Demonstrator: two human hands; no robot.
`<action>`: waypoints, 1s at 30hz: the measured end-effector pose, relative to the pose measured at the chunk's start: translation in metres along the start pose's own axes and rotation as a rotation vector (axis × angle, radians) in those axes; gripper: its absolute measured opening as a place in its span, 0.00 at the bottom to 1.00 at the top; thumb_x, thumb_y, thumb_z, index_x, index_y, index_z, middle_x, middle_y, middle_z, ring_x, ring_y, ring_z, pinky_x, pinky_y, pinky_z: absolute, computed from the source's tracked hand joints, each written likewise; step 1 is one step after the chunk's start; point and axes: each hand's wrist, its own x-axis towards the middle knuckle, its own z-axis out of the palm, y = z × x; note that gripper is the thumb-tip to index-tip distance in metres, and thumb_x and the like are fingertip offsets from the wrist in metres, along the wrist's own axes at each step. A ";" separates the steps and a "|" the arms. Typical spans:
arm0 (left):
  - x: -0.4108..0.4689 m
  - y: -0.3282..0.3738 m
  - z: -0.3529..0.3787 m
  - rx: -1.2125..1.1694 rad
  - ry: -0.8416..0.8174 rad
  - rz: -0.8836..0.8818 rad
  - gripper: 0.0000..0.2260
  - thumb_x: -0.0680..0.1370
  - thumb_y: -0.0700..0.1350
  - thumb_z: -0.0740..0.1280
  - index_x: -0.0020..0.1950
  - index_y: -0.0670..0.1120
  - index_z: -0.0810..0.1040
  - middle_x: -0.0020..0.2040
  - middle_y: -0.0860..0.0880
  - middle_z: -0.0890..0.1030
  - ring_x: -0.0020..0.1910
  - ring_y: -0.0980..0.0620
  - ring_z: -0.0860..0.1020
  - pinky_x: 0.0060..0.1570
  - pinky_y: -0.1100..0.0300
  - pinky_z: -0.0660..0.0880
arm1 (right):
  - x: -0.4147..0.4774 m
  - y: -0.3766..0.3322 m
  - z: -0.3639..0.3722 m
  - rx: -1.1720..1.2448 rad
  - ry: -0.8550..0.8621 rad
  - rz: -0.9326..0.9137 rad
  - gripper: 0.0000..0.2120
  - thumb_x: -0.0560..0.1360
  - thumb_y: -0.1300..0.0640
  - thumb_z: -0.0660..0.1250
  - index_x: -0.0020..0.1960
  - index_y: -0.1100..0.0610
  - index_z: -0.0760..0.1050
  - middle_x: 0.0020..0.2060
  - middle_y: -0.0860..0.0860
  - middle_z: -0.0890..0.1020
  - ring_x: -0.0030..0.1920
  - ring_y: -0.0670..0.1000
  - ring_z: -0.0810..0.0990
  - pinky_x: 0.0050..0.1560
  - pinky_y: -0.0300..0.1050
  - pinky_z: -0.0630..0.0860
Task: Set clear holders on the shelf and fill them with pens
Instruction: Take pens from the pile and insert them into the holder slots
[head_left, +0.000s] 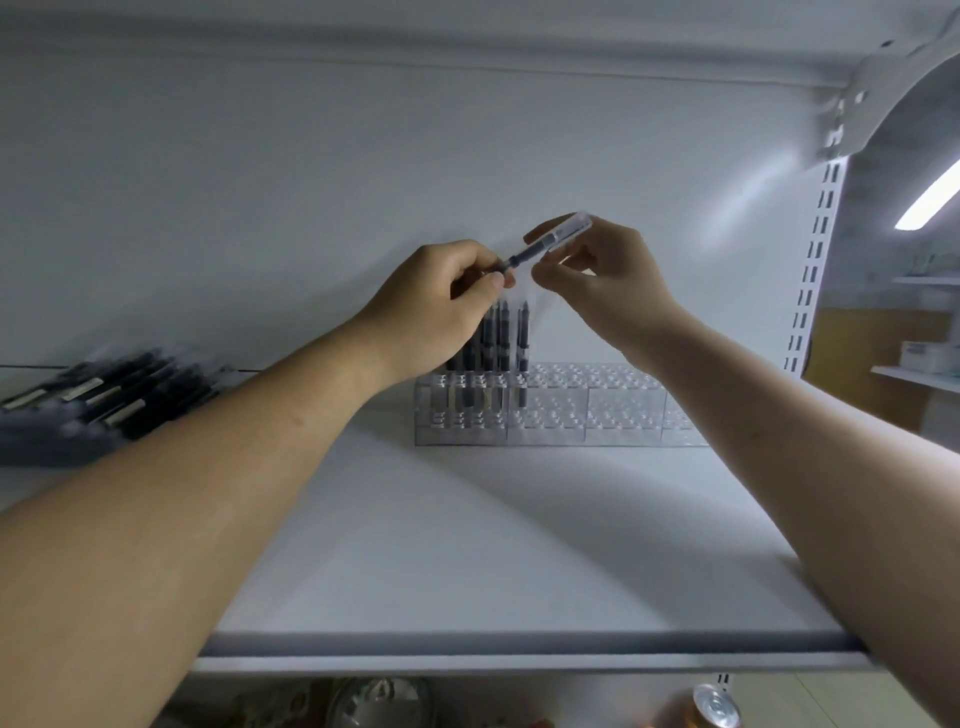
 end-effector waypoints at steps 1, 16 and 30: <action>0.001 -0.001 0.000 0.007 0.015 0.002 0.07 0.86 0.45 0.64 0.55 0.51 0.82 0.49 0.34 0.82 0.46 0.36 0.78 0.46 0.47 0.75 | 0.001 -0.001 -0.001 0.092 -0.008 0.002 0.09 0.74 0.63 0.73 0.54 0.57 0.83 0.41 0.54 0.83 0.40 0.51 0.79 0.41 0.45 0.77; 0.000 -0.004 -0.002 0.134 -0.022 0.037 0.05 0.84 0.50 0.68 0.54 0.50 0.82 0.45 0.55 0.82 0.44 0.54 0.79 0.43 0.60 0.74 | 0.005 -0.009 -0.004 0.608 0.056 0.234 0.05 0.82 0.62 0.68 0.50 0.64 0.80 0.42 0.58 0.86 0.43 0.57 0.87 0.37 0.42 0.76; 0.001 -0.003 -0.006 0.240 0.036 0.159 0.13 0.82 0.53 0.69 0.65 0.51 0.79 0.54 0.57 0.81 0.54 0.56 0.78 0.50 0.68 0.71 | 0.009 0.023 -0.006 -0.158 0.096 0.093 0.05 0.81 0.61 0.66 0.50 0.59 0.81 0.35 0.50 0.85 0.36 0.51 0.87 0.46 0.52 0.83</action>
